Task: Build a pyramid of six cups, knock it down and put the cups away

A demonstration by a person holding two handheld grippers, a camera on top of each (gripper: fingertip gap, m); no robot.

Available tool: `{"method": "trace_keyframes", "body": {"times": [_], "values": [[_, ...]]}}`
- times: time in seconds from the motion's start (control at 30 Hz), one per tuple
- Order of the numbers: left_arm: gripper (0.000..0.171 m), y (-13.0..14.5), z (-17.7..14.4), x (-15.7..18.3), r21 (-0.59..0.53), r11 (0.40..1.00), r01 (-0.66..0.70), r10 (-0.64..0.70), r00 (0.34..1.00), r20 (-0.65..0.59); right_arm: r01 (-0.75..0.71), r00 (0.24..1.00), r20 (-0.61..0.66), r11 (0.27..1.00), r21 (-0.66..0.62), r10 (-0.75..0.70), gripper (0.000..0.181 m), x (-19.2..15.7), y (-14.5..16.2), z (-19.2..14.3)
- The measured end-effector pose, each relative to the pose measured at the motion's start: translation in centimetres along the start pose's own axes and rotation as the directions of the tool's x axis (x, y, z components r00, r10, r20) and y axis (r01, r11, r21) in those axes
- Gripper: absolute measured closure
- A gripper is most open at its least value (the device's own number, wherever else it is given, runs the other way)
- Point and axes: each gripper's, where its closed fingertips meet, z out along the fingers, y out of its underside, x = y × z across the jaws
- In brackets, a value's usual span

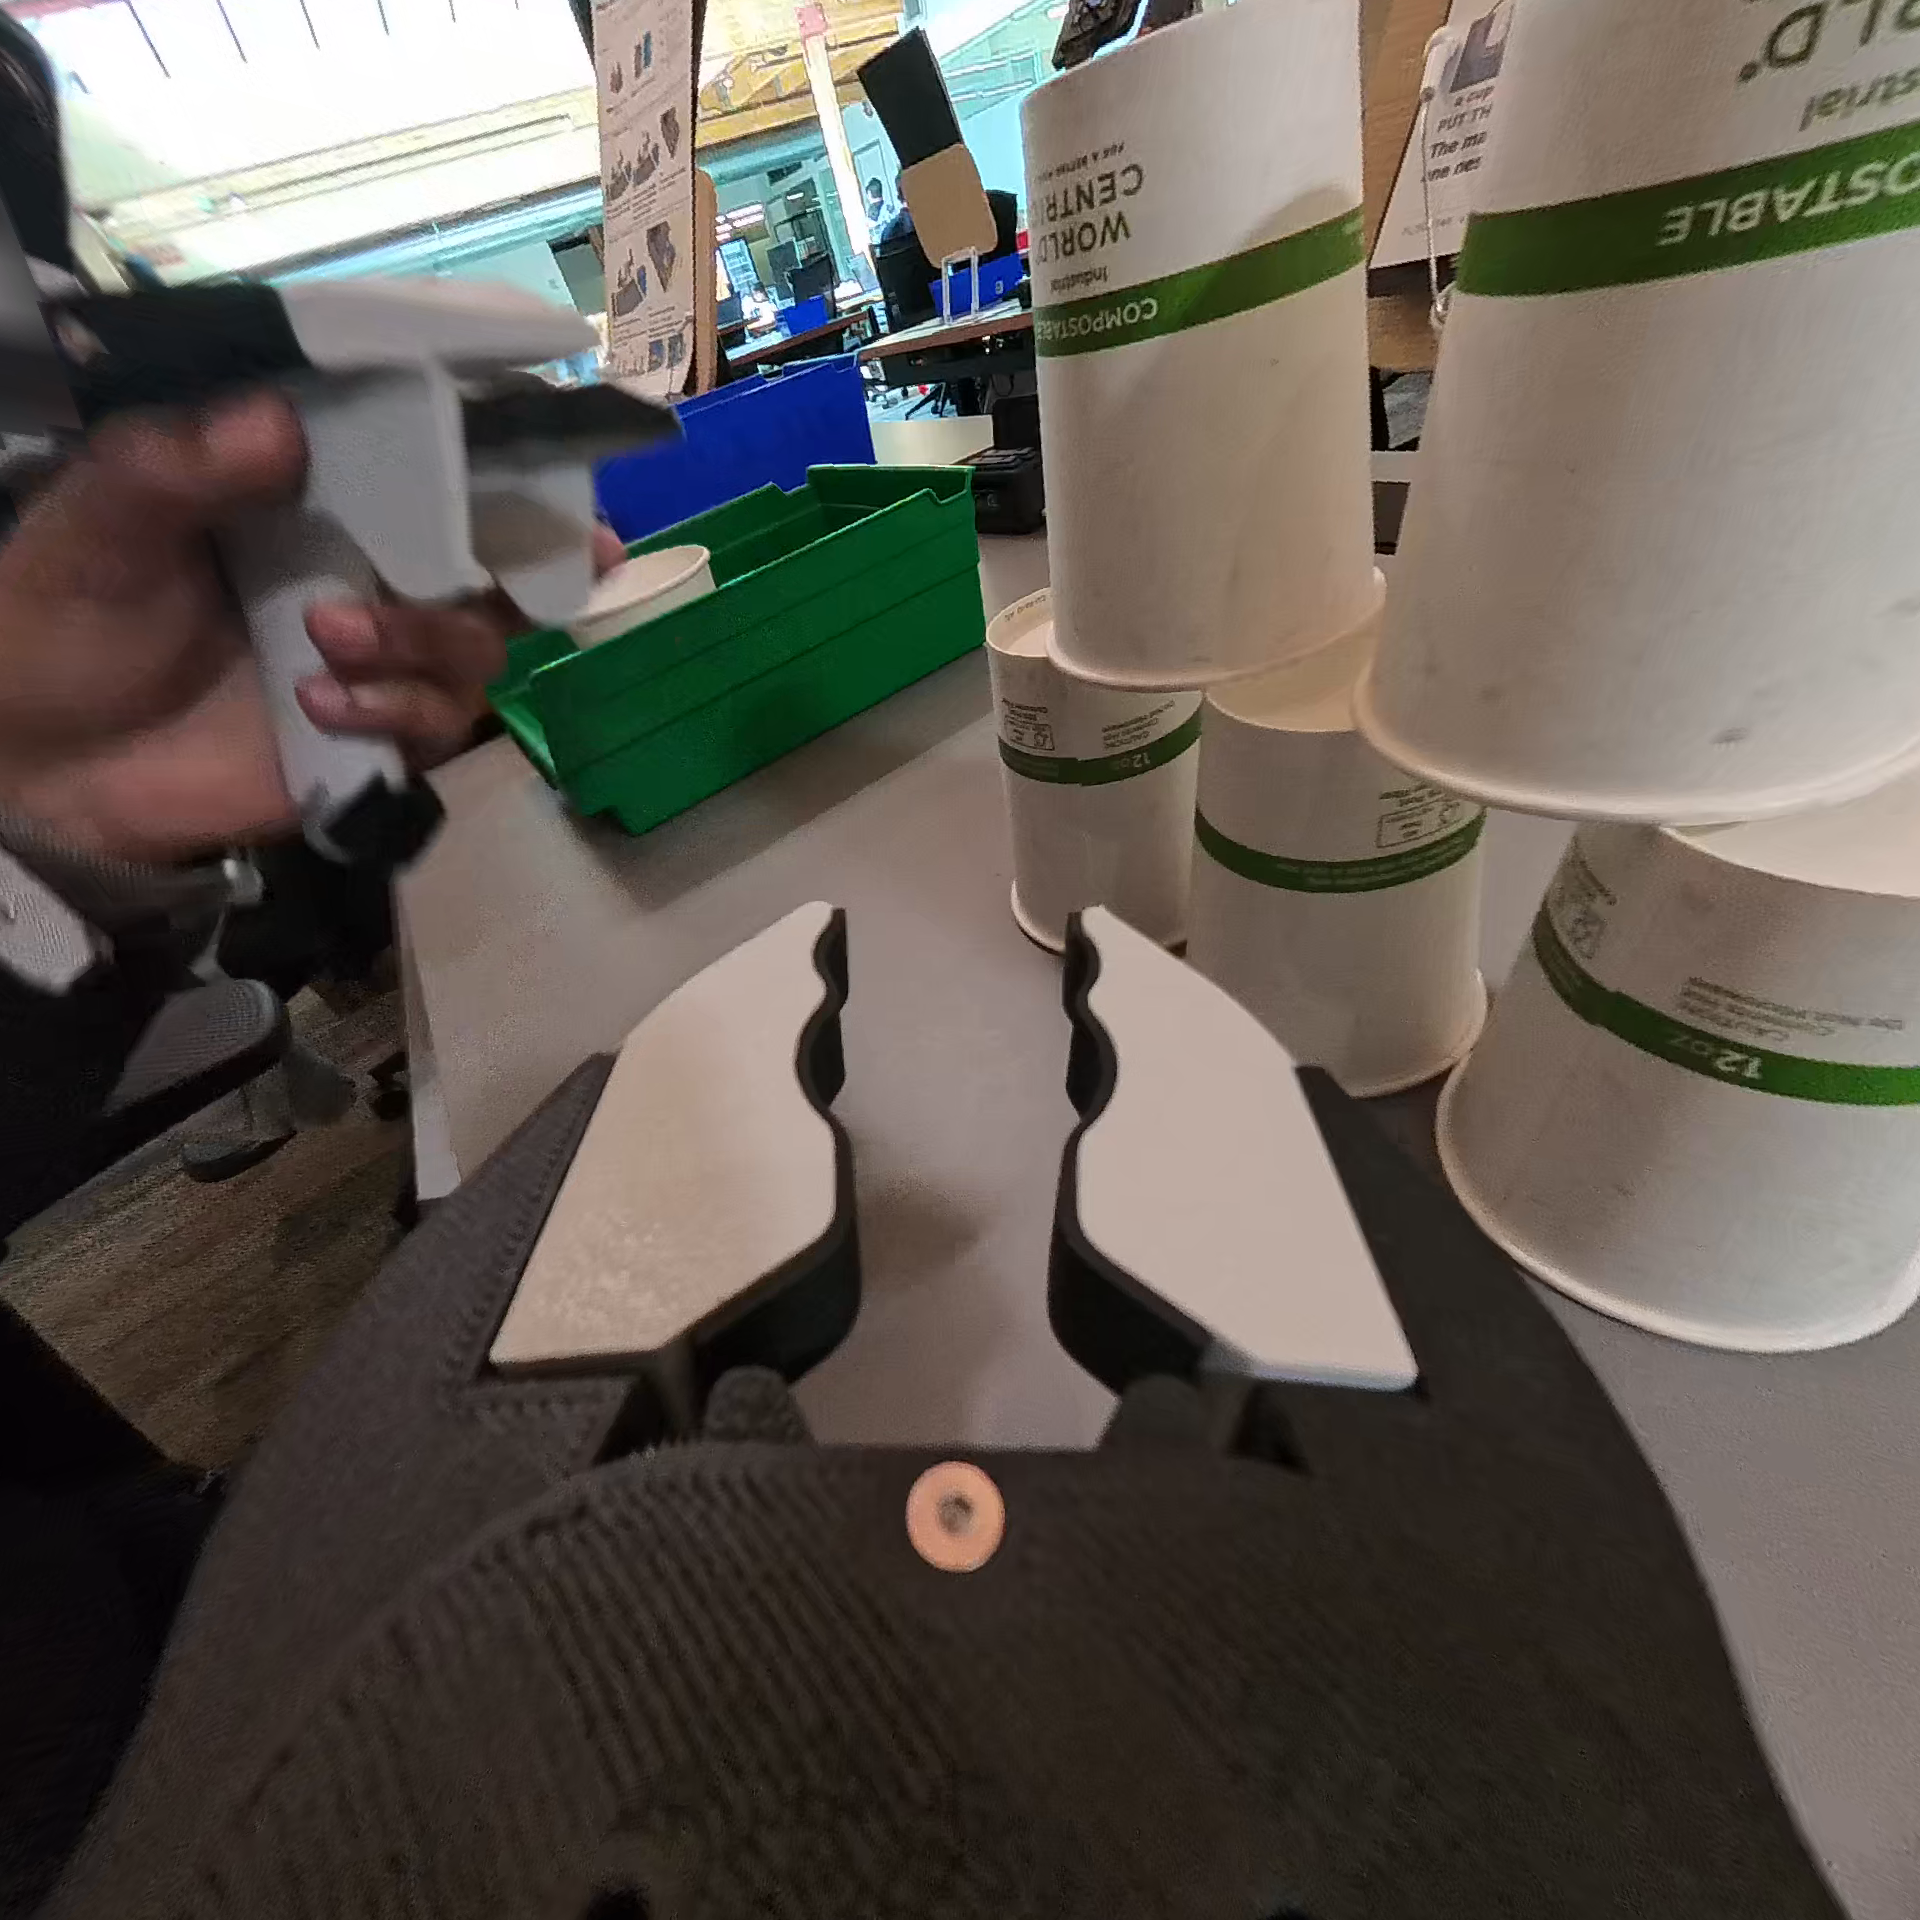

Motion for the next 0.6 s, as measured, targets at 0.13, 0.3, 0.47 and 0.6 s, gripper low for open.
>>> {"method": "trace_keyframes", "body": {"times": [0.13, 0.3, 0.47, 0.6], "values": [[0.12, -6.5, -5.8, -6.5, -0.033, 0.987, -0.159, 0.162, 0.969, 0.189, -0.014, 1.0, 0.022, 1.0, -0.009, 0.014, 0.141, -0.5, 0.2, 0.1], [0.12, -5.2, -11.7, -16.1, -0.29, 0.923, -0.255, 0.36, 0.84, 0.406, -0.007, 1.0, 0.023, 1.0, -0.017, 0.007, 0.141, -0.6, 0.4, 0.3], [0.119, -1.5, -11.3, -19.8, -0.405, 0.904, -0.139, 0.33, 0.827, 0.454, -0.009, 1.0, 0.028, 1.0, -0.024, 0.01, 0.141, -0.8, 0.5, 0.5], [0.123, -0.1, -11.5, -21.8, -0.511, 0.842, -0.171, 0.451, 0.743, 0.494, 0.007, 1.0, 0.024, 1.0, -0.029, -0.007, 0.141, -0.9, 0.6, 0.5]]}}
